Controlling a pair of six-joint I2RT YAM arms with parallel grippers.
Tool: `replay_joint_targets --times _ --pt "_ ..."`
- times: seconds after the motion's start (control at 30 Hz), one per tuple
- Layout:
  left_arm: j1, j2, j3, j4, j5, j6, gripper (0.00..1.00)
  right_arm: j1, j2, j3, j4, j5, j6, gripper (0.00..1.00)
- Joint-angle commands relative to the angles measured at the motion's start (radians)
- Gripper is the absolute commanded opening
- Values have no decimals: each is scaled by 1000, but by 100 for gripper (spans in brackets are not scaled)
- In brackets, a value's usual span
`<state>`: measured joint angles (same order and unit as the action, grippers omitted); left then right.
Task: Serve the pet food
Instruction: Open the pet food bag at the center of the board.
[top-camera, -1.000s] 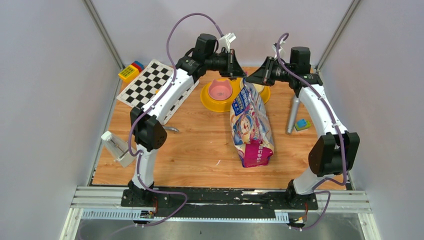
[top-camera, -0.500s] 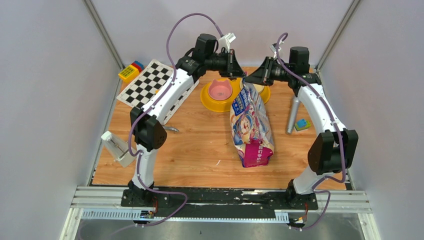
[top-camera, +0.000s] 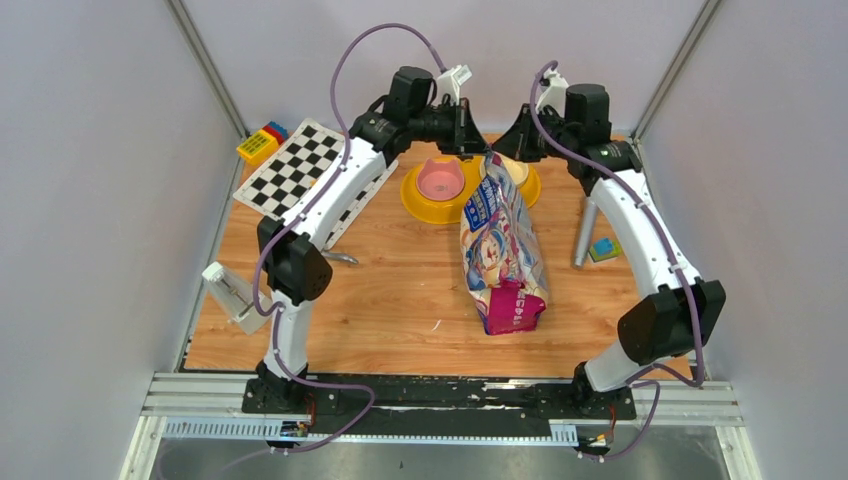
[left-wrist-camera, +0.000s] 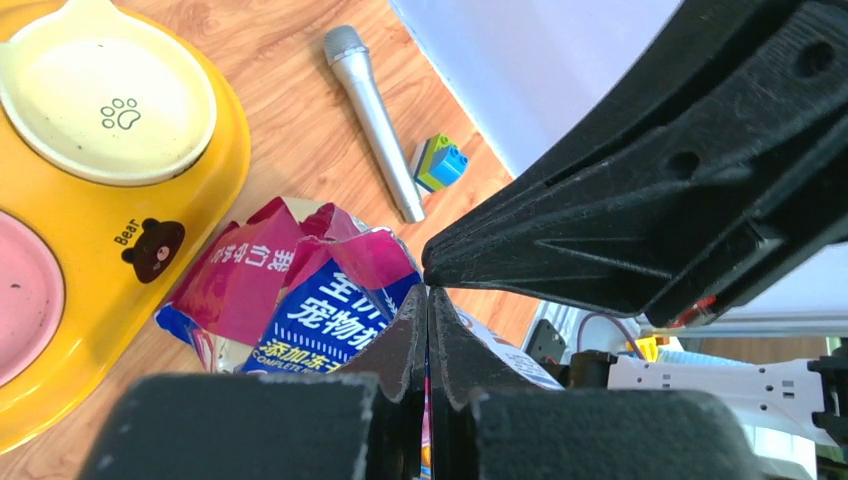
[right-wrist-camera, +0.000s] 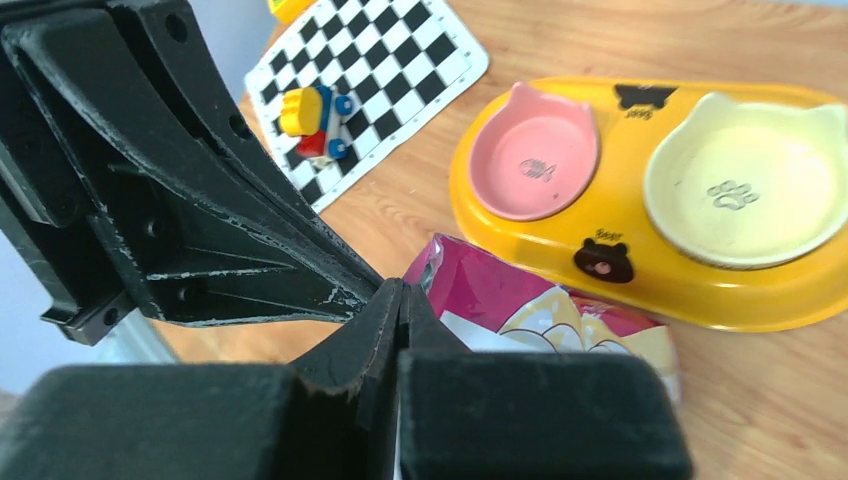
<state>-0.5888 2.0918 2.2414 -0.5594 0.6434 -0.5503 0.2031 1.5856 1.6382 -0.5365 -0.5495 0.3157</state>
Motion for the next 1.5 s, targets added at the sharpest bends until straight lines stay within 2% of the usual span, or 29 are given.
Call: replay_joint_targets --times 0.0,0.1,0.4,0.57,0.67,0.83,1.47 --pt "-20 -74 29 -47 7 24 0 80 -57 44 -16 226 -138 0" --pt "-20 -78 30 -52 -3 29 0 107 -60 53 -19 272 -160 0" --pt "-18 -79 29 -56 -6 34 0 107 -94 61 -40 244 -150 0" --pt "-18 -80 30 -61 -12 39 0 91 -107 50 -71 132 -105 17" --pt "-17 -82 32 -62 -13 40 0 84 -99 34 -75 91 -84 23" --pt "-18 -89 31 -63 -13 43 0 54 -76 23 -79 28 -56 23" --pt "-15 -96 22 -62 -8 39 0 35 -30 4 -74 -23 -36 24"
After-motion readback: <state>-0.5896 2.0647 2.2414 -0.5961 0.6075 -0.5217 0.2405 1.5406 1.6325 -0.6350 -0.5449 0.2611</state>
